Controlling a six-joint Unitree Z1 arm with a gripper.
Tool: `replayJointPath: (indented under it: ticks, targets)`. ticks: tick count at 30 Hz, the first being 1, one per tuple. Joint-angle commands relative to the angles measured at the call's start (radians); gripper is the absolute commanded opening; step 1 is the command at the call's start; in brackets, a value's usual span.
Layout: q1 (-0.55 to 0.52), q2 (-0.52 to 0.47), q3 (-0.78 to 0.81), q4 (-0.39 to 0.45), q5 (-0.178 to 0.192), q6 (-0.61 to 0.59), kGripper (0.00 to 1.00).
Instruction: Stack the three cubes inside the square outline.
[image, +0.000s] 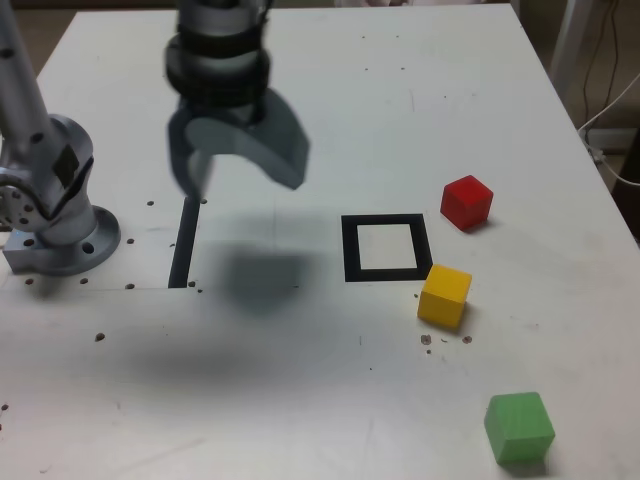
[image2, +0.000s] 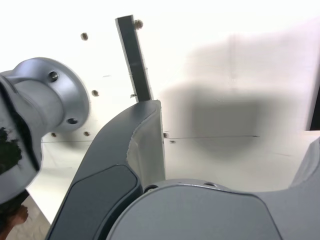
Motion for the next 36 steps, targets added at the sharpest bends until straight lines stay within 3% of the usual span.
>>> replayJointPath:
  ticks: [1, 9, 17, 30, 36]
  targets:
    - [0.002, 0.033, -0.068, 0.027, 0.004, 0.005, 0.99]
    - [0.006, 0.145, -0.321, 0.122, -0.003, -0.031, 0.99]
    - [0.053, 0.273, -0.538, 0.186, -0.034, -0.079, 0.99]
    - [0.137, 0.468, -0.754, 0.285, -0.061, -0.217, 0.99]
    - [0.152, 0.542, -0.807, 0.292, -0.093, -0.248, 0.99]
